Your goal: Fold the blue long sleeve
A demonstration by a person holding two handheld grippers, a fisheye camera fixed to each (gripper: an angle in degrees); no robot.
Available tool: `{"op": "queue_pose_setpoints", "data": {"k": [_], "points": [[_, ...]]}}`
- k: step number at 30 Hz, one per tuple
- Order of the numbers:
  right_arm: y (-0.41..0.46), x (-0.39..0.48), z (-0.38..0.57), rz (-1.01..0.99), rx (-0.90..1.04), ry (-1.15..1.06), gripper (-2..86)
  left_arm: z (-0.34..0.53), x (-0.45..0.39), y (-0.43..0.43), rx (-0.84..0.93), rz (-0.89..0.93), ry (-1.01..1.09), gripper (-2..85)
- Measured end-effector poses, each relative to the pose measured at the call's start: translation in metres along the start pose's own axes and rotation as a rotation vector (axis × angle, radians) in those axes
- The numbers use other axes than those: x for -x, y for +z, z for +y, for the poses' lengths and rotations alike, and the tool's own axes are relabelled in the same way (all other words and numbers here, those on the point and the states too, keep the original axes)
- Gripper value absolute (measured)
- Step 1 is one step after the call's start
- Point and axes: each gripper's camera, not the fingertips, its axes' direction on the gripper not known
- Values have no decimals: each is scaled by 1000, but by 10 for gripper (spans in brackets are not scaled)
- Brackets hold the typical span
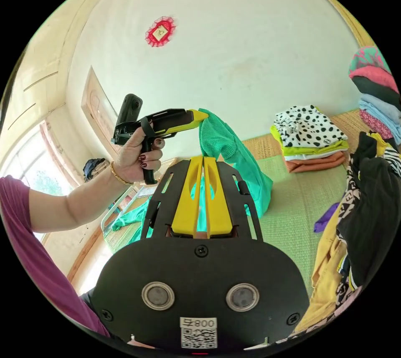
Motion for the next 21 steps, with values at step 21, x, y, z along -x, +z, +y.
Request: {"op": "queue_pose_setpoints", "data": {"k": [21], "points": [[280,130,72,-344,502,-101,1,214,220,-250,-63,-82,-523,9]]}}
